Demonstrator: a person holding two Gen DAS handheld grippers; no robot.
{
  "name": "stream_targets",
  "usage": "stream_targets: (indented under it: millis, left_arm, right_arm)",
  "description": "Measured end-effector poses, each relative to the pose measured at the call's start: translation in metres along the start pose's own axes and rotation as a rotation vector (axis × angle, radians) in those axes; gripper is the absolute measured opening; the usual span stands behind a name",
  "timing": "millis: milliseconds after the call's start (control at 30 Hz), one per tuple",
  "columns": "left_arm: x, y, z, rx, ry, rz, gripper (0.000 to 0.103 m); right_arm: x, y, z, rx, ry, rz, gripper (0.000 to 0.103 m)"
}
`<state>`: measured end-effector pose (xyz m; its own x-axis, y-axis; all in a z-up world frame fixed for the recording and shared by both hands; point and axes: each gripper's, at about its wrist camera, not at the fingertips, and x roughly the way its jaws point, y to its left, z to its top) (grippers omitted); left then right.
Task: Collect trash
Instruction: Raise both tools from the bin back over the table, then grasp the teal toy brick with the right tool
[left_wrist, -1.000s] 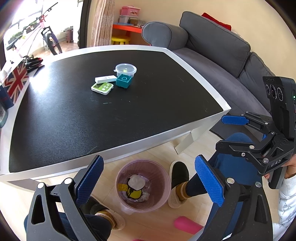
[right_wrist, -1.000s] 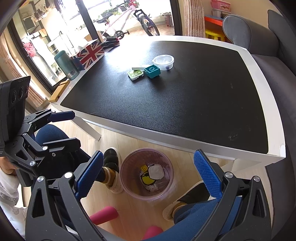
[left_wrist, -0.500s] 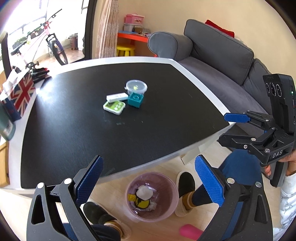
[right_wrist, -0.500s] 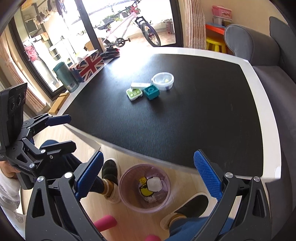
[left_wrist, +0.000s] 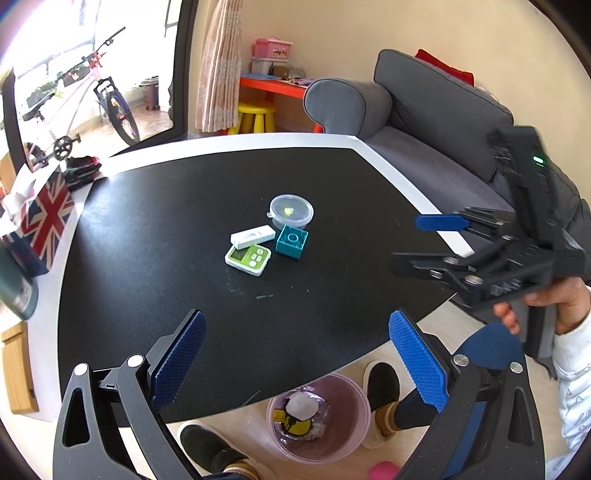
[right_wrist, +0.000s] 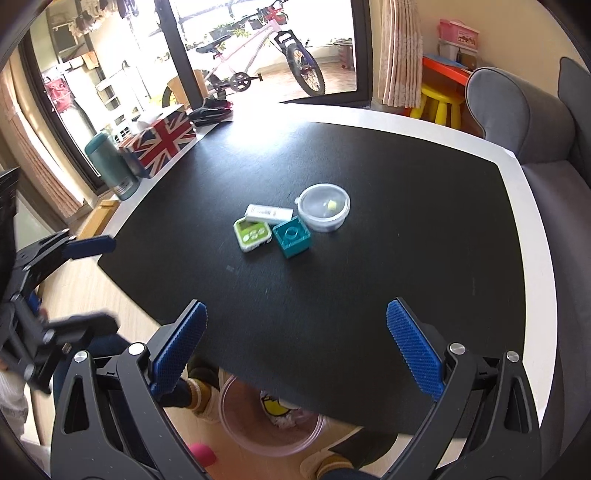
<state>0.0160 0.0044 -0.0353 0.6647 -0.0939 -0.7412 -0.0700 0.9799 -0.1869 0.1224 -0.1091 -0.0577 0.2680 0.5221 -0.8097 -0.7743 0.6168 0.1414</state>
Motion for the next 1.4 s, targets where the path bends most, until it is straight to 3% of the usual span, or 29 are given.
stream_targets:
  millis: [200, 700, 1000, 1067, 1400]
  left_arm:
    - [0.001, 0.004, 0.003, -0.001, -0.001, -0.001, 0.095]
    - [0.012, 0.021, -0.001, -0.034, 0.019, -0.004, 0.095]
    - [0.018, 0.024, -0.003, -0.043, 0.032, -0.015, 0.095]
    - [0.020, 0.025, -0.004, -0.046, 0.034, -0.016, 0.095]
    - [0.025, 0.025, -0.002, -0.041, 0.036, -0.016, 0.095]
  right_arm:
    - [0.039, -0.001, 0.025, -0.024, 0.050, 0.007, 0.097]
    - [0.107, 0.010, 0.047, -0.077, 0.129, 0.023, 0.096]
    - [0.128, 0.015, 0.048, -0.102, 0.166, 0.005, 0.054]
    - [0.130, 0.014, 0.047, -0.105, 0.168, -0.002, 0.039]
    - [0.123, 0.008, 0.044, -0.089, 0.141, 0.004, 0.037]
